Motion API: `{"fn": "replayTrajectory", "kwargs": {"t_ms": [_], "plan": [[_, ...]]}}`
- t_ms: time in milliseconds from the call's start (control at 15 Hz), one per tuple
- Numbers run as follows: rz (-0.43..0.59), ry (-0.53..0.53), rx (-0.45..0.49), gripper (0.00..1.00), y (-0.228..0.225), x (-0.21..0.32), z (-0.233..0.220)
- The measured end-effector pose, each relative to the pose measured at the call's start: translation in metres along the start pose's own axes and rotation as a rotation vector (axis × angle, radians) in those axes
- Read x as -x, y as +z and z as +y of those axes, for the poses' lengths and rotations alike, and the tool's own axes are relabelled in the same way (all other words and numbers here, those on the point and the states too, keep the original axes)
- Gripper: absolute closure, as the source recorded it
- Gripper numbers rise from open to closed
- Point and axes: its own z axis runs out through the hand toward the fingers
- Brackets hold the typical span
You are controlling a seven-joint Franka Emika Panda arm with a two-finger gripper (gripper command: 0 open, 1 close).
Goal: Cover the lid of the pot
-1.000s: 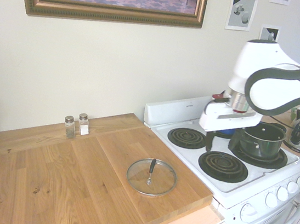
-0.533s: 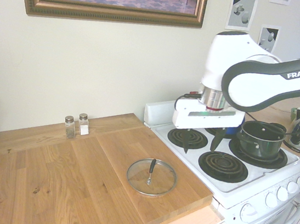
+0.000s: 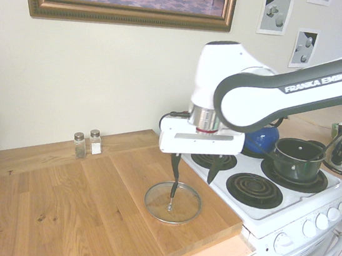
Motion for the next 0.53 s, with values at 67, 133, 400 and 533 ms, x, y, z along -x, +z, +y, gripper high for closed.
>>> {"fn": "replayTrajectory", "kwargs": {"t_ms": [67, 133, 400, 533], "plan": [[0.005, 0.014, 0.004, 0.00, 0.008, 0.003, -0.006], [0.014, 0.024, 0.007, 0.00, 0.014, 0.007, -0.011], [0.056, 0.049, -0.003, 0.00, 0.024, 0.011, -0.025], [0.065, 0.065, 0.002, 0.00, 0.030, 0.003, -0.030]]}}
